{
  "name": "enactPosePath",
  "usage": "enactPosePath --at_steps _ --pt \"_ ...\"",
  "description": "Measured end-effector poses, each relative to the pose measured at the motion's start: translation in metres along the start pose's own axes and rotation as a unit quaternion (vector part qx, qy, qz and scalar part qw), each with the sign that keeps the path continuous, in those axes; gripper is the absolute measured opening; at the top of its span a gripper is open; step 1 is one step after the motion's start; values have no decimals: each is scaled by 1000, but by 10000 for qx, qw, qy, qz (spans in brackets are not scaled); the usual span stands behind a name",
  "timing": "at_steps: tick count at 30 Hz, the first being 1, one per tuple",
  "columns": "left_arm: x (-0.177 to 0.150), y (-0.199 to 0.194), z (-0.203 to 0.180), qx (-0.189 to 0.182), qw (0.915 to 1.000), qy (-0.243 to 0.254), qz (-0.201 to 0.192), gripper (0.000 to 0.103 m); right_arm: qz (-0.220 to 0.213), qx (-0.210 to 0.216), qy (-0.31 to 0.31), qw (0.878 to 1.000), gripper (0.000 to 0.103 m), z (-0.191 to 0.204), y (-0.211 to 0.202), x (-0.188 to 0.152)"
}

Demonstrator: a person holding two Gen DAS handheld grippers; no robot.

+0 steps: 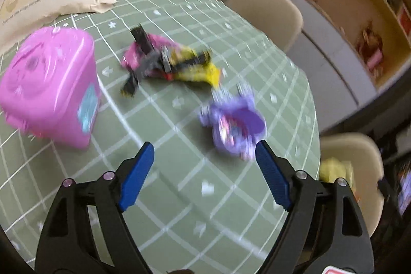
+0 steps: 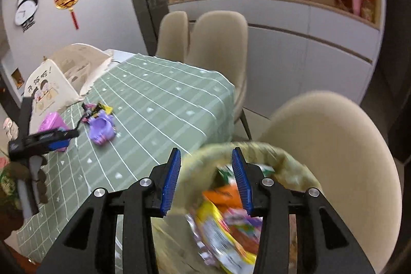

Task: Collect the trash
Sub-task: 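Grasp the pink snack packet with the right tool while the left tool reaches the black wrapper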

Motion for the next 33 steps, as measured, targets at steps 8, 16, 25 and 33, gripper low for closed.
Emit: enactPosePath --at_steps 8,16,25,33 --pt "61 -37 -5 -161 9967 431 -676 73 354 865 -1165 9888 40 74 50 34" --pt "50 -86 17 230 9952 668 -680 75 773 2371 -2517 9351 40 204 141 80" --pt "-21 -41 28 254 9972 598 374 75 1590 2827 -3533 8775 40 301 269 105" --pt "-21 -22 40 369 9968 403 586 75 2586 3078 -3512 8456 27 311 320 75"
Point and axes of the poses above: each gripper's, at about its wrist camera, not at the fingertips, and y roughly the way its jaws point, z to its left, x to its top, the point moved 4 cm from there along y, roughly the way its jaws point, and after that the axes turned 1 degree about x, right-handed, at the moved point
